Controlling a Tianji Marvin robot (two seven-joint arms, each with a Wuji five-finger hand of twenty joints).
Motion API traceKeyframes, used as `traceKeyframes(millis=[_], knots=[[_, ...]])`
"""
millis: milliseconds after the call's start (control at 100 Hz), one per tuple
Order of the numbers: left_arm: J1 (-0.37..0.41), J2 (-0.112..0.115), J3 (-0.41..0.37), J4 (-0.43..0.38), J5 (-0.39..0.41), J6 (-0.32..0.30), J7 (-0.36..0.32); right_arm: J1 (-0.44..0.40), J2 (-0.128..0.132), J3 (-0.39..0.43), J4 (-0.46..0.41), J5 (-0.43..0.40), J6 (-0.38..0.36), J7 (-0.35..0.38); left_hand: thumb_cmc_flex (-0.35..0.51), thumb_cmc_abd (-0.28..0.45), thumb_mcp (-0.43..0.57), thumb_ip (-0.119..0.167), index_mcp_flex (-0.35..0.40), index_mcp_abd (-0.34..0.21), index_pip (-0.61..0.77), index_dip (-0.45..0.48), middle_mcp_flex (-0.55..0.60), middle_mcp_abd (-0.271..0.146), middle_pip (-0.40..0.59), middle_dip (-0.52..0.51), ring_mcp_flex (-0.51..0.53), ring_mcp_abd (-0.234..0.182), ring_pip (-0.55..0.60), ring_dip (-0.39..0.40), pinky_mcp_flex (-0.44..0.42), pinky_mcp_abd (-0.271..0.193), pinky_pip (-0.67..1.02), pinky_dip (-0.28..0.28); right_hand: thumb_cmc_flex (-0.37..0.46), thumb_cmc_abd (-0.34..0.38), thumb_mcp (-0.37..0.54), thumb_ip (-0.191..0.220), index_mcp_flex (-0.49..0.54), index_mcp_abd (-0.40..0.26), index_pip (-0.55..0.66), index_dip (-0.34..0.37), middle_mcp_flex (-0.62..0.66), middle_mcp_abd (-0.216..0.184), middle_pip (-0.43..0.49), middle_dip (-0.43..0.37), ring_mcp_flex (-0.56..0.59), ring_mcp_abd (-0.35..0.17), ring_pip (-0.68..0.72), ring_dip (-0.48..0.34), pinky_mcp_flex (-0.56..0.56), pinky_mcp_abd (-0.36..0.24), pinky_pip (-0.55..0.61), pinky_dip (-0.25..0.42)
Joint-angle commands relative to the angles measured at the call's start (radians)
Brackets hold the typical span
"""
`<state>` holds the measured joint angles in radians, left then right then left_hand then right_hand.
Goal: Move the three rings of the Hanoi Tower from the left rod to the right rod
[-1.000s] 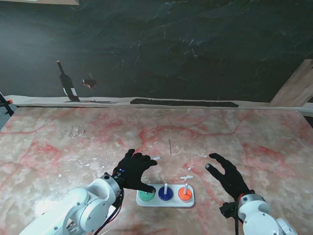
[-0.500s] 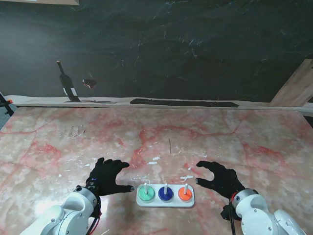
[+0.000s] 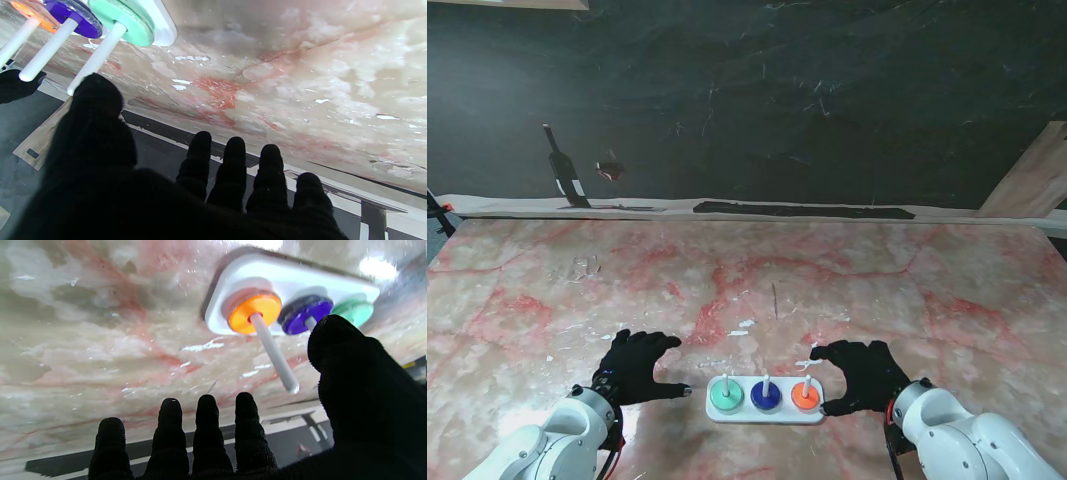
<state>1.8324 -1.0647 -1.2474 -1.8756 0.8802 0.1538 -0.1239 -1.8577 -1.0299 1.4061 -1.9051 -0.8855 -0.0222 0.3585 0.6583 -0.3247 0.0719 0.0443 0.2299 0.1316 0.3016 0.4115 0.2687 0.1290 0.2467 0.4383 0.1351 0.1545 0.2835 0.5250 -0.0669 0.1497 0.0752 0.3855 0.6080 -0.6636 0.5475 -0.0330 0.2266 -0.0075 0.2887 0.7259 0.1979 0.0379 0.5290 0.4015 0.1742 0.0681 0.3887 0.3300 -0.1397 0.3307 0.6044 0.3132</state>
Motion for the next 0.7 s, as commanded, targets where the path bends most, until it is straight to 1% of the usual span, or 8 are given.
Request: traceKeyframes(millis=[0,80,100,250,360,440,560,690], knots=[[0.007,0.001,0.001,0.0,-0.001,0.004,0.004,0.009,0.005,-0.018,0.031,-0.017,-0.017,0.009,0.009,-0.028,-0.014,0.032,0.009,0.0,-0.017,0.012,-0.011,0.002,-0.019,-0.013,-0.016,-0.013,-0.028,-0.009,-0.001,0.018,-0.008,-0.006,-0.048,-0.048,0.031,-0.02,-0.054,-0.004,-0.018,0.038,-0.025,-0.017,-0.016,0.012,-0.031,-0.023,0.002,0.008,-0.009,-0.01,-0.012,-0.018],[0.006,0.001,0.002,0.001,0.0,0.004,0.004,0.028,0.008,-0.04,0.06,-0.037,-0.042,0.001,0.008,-0.026,-0.014,0.031,0.008,-0.001,-0.018,0.012,-0.011,0.005,-0.019,-0.015,-0.015,-0.013,-0.028,-0.01,-0.002,0.019,-0.007,-0.004,-0.06,-0.059,0.036,-0.022,-0.063,-0.009,-0.018,0.05,-0.029,-0.019,-0.025,0.015,-0.037,-0.026,0.003,0.01,-0.012,-0.013,-0.018,-0.018],[0.006,0.001,0.003,0.001,-0.001,0.004,0.003,0.033,0.008,-0.045,0.068,-0.043,-0.05,-0.003,0.009,-0.026,-0.013,0.031,0.007,-0.001,-0.018,0.012,-0.011,0.006,-0.019,-0.016,-0.014,-0.013,-0.028,-0.01,-0.002,0.019,-0.007,-0.004,-0.069,-0.065,0.05,-0.021,-0.067,-0.011,-0.012,0.069,-0.029,-0.021,-0.025,0.031,-0.039,-0.028,0.011,0.016,-0.01,-0.013,-0.025,-0.015],[0.003,0.001,0.008,0.002,0.002,0.001,0.002,0.074,0.01,-0.084,0.13,-0.063,-0.1,-0.037,0.006,-0.024,-0.014,0.031,0.006,-0.004,-0.019,0.013,-0.011,0.005,-0.018,-0.018,-0.013,-0.013,-0.028,-0.01,-0.002,0.019,-0.006,-0.002,-0.096,-0.087,0.075,-0.023,-0.079,-0.025,-0.009,0.117,-0.03,-0.033,-0.023,0.087,-0.044,-0.038,0.048,0.042,-0.011,-0.019,-0.04,-0.006],[0.002,0.001,0.009,0.003,0.005,0.003,0.002,0.098,0.01,-0.112,0.169,-0.084,-0.128,-0.08,0.006,-0.023,-0.014,0.031,0.005,-0.005,-0.02,0.013,-0.012,0.006,-0.018,-0.019,-0.012,-0.013,-0.028,-0.01,-0.003,0.02,-0.005,-0.002,-0.096,-0.094,0.089,-0.021,-0.076,-0.033,0.002,0.156,-0.033,-0.042,0.01,0.149,-0.045,-0.042,0.079,0.062,-0.01,-0.018,-0.053,0.003],[0.001,0.002,0.01,0.003,0.005,0.004,0.0,0.113,0.012,-0.131,0.186,-0.094,-0.138,-0.084,0.006,-0.023,-0.014,0.031,0.004,-0.005,-0.021,0.014,-0.012,0.007,-0.018,-0.02,-0.01,-0.012,-0.027,-0.01,-0.003,0.02,-0.005,-0.001,-0.095,-0.098,0.093,-0.019,-0.068,-0.039,0.008,0.172,-0.032,-0.047,0.029,0.174,-0.04,-0.045,0.091,0.069,-0.01,-0.017,-0.054,0.009],[-0.001,0.002,0.012,0.004,0.004,0.002,0.0,0.124,0.01,-0.155,0.213,-0.12,-0.143,-0.133,0.004,-0.021,-0.015,0.03,0.002,-0.007,-0.022,0.014,-0.012,0.005,-0.018,-0.02,-0.009,-0.013,-0.026,-0.009,-0.003,0.019,-0.005,-0.001,-0.095,-0.1,0.101,-0.017,-0.047,-0.052,0.025,0.207,-0.032,-0.059,0.102,0.23,-0.018,-0.052,0.139,0.096,-0.007,-0.009,-0.042,0.025],[0.001,0.002,0.01,0.003,0.005,0.003,0.001,0.128,0.007,-0.173,0.237,-0.131,-0.14,-0.179,0.003,-0.017,-0.016,0.03,0.002,-0.007,-0.023,0.015,-0.011,0.005,-0.017,-0.021,-0.008,-0.012,-0.024,-0.008,-0.003,0.02,-0.005,0.0,-0.084,-0.101,0.102,-0.016,-0.025,-0.058,0.04,0.232,-0.03,-0.071,0.169,0.259,0.006,-0.058,0.189,0.125,-0.004,0.0,-0.019,0.033]])
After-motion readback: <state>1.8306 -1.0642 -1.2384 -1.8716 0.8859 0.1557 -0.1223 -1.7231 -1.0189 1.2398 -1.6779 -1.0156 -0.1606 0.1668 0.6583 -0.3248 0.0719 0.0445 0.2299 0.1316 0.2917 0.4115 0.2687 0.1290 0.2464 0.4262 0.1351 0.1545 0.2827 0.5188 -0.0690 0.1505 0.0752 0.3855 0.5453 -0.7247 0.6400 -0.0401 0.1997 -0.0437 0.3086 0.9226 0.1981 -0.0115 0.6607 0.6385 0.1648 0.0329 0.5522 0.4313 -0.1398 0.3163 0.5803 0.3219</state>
